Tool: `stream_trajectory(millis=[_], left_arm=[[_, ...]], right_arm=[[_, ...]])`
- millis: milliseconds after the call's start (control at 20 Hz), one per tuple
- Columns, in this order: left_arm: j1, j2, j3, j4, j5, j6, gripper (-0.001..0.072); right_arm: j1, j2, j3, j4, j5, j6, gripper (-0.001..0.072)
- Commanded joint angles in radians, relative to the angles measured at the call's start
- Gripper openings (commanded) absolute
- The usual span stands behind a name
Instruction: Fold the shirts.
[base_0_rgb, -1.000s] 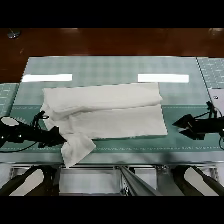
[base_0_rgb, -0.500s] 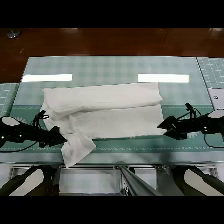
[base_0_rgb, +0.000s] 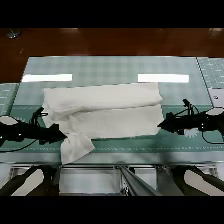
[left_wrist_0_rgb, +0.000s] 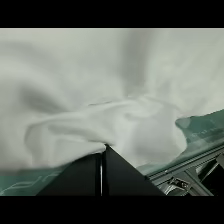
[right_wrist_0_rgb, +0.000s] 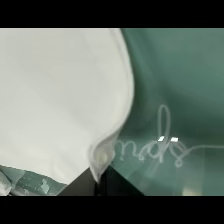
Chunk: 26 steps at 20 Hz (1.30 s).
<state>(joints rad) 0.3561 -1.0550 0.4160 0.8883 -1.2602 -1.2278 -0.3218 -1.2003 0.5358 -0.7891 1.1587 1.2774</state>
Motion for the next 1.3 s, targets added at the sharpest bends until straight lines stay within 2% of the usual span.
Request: stream_trajectory(millis=[0, 100, 150, 350, 500, 700, 850, 1050, 1200, 1250], left_arm=[[0.003, 0.024, 0.079, -0.04, -0.006, 0.016, 0.0018], [0.012, 0.023, 0.154, -0.04, 0.021, -0.002, 0.0017], [0.005, 0.021, 0.188, -0.042, 0.058, -0.043, 0.0016], [-0.077, -0.045, 0.337, -0.043, 0.241, -0.095, 0.0015], [-0.082, -0.186, 0.472, -0.039, 0.244, -0.099, 0.0016], [-0.08, -0.33, 0.632, -0.04, 0.278, -0.166, 0.0016], [-0.08, -0.421, 0.734, -0.04, 0.278, -0.166, 0.0016], [-0.08, -0.506, 0.777, -0.036, 0.272, -0.185, 0.0016], [-0.089, -0.553, 0.777, -0.059, 0.216, -0.183, 0.0018], [-0.093, -0.559, 0.777, -0.063, 0.201, -0.179, 0.0073]], right_arm=[[0.001, -0.002, 0.077, 0.002, 0.02, 0.0, 0.0044], [0.002, -0.005, 0.149, 0.006, 0.015, 0.023, 0.0044], [0.002, -0.015, 0.185, 0.043, 0.018, 0.026, 0.0044], [0.009, -0.116, 0.344, 0.12, 0.016, 0.023, 0.0044], [0.065, -0.216, 0.474, 0.117, 0.016, 0.029, 0.0044], [0.114, -0.345, 0.631, 0.103, 0.0, 0.077, 0.0044], [0.129, -0.421, 0.711, 0.099, 0.003, 0.09, 0.0044], [0.146, -0.506, 0.794, 0.099, 0.008, 0.09, 0.0044], [0.161, -0.561, 0.82, 0.102, 0.005, 0.093, 0.0045], [0.167, -0.573, 0.82, 0.101, 0.001, 0.091, 0.0088]])
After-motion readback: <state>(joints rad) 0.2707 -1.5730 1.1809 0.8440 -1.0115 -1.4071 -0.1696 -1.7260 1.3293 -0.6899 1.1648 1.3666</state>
